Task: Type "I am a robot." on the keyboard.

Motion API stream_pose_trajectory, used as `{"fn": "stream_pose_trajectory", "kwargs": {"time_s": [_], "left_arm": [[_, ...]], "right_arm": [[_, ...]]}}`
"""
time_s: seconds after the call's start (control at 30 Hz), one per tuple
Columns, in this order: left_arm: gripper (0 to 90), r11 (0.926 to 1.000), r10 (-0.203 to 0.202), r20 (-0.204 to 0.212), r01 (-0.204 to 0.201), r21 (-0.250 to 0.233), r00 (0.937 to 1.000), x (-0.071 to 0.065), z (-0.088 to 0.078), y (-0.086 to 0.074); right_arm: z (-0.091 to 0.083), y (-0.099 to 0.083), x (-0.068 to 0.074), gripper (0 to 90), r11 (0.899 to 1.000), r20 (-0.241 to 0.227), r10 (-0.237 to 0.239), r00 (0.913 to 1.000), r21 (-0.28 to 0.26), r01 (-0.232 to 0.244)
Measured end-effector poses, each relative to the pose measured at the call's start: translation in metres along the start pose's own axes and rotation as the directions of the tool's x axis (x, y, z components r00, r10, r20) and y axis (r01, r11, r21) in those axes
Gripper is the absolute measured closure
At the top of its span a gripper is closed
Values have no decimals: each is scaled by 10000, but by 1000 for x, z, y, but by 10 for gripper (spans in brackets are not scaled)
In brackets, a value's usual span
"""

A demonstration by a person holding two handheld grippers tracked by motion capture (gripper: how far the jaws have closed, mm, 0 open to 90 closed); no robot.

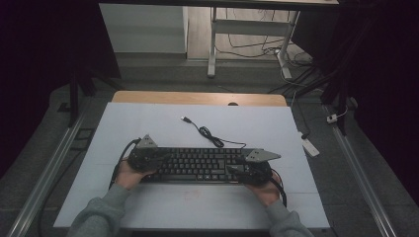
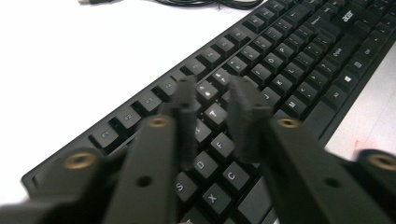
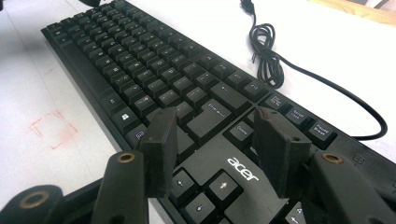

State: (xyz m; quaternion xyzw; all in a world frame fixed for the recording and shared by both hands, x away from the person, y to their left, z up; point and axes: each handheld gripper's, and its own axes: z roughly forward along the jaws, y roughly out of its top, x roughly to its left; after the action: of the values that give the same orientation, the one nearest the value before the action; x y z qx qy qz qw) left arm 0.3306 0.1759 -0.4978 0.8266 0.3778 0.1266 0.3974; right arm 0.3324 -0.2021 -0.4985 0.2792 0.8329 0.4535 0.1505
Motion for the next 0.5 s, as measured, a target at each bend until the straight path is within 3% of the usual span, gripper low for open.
{"fn": "stream_pose_trajectory", "kwargs": {"time_s": [0.1,0.5], "left_arm": [[888,9999,69,19,-70,128,10000,-1,4,1],[890,9967,98,-100,-90,806,9999,-4,27,5]], "right_arm": [[0,0,0,502,10000,-24,-1,10000,-35,1],[2,0,1,502,9999,47,-33,10000,116,32]]}}
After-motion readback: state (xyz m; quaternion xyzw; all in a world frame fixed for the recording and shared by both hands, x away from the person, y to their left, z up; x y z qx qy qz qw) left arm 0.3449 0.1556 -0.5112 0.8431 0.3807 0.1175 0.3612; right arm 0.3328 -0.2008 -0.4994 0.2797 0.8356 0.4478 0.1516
